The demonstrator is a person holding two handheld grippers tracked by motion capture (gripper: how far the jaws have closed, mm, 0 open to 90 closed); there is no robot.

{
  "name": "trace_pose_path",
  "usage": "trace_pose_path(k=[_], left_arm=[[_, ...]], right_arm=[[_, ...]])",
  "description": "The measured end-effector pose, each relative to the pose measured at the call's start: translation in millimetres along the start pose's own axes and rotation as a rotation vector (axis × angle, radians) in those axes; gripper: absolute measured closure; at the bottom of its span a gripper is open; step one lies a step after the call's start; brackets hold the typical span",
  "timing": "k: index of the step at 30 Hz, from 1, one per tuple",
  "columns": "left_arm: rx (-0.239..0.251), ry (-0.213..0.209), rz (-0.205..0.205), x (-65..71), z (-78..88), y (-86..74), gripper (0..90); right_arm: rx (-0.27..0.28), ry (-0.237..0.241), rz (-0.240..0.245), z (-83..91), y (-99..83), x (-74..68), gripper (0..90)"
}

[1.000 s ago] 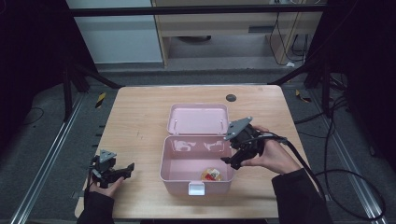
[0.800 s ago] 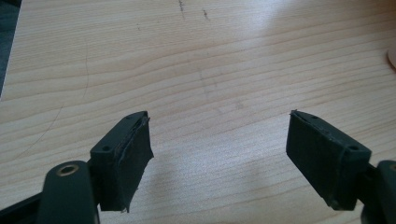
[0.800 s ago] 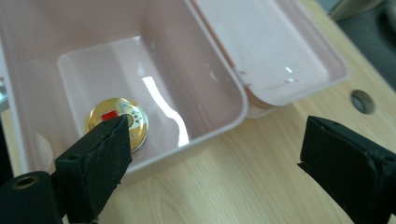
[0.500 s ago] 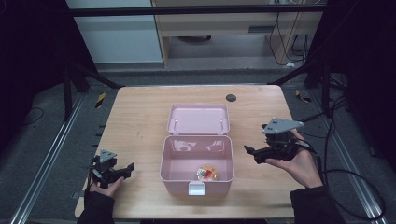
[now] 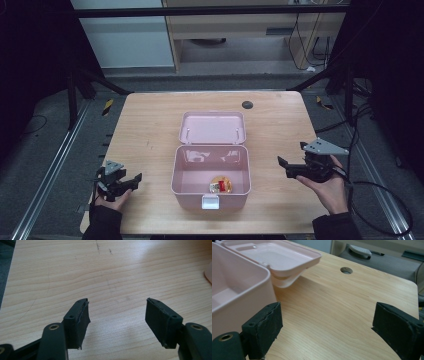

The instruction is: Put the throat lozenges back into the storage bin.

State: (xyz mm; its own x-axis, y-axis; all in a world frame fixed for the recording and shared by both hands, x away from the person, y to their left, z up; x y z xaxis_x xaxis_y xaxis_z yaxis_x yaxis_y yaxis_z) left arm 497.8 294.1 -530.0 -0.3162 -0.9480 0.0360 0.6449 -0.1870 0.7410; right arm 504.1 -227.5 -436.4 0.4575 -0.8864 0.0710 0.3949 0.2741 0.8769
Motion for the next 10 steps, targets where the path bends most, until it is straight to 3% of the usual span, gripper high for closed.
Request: trace_pose_path(k=[6, 10], left_arm=[[0.0, 0.014, 0.002, -1.4, -0.6, -0.3, 34.7], [0.004, 0.02, 0.004, -3.1, -0.1, -0.2, 33.3]], right_arm=[[0.001, -0.037, -0.06, -3.3, -20.4, 12.1, 9.1], [-0.027, -0.07, -0.093, -7.5, -38.2, 23.9, 8.6]])
Point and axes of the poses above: each handheld gripper's, and its own axes: z roughly backward along the jaws, y roughly out of its top, x roughly to its right, the point moved 8 cm from there along -z, roughly forward along the jaws, and after that the axes turned 2 degrees about -y, right-handed, at the moved point
